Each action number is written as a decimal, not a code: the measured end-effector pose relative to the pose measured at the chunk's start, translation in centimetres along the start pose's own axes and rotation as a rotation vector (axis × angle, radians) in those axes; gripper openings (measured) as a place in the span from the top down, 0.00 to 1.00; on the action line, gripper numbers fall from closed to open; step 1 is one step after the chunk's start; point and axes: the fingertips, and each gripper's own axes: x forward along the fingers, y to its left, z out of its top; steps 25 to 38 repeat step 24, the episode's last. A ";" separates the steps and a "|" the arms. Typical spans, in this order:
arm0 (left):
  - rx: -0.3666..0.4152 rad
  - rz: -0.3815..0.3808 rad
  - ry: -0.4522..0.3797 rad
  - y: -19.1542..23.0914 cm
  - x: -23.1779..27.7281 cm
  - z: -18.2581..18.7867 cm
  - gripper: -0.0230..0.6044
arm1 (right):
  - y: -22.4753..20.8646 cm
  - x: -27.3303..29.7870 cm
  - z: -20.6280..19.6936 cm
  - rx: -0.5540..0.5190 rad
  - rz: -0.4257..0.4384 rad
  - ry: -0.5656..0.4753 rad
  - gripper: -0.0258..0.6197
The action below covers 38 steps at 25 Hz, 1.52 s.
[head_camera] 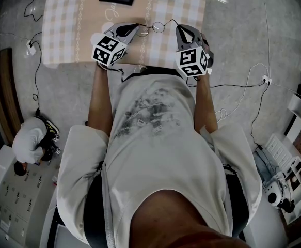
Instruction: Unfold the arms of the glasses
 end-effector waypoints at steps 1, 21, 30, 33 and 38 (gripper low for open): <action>0.000 0.001 -0.001 0.0 0.0 0.0 0.95 | 0.0 0.0 0.0 -0.001 0.001 0.000 0.92; -0.008 0.020 -0.004 0.0 0.0 -0.2 0.95 | 0.1 -0.1 -0.2 -0.008 0.005 0.001 0.93; -0.008 0.022 -0.004 0.0 0.0 -0.1 0.95 | 0.1 -0.2 -0.2 -0.007 0.007 -0.001 0.93; -0.008 0.022 -0.004 0.0 0.0 -0.1 0.95 | 0.1 -0.2 -0.2 -0.007 0.007 -0.001 0.93; -0.008 0.022 -0.004 0.0 0.0 -0.1 0.95 | 0.1 -0.2 -0.2 -0.007 0.007 -0.001 0.93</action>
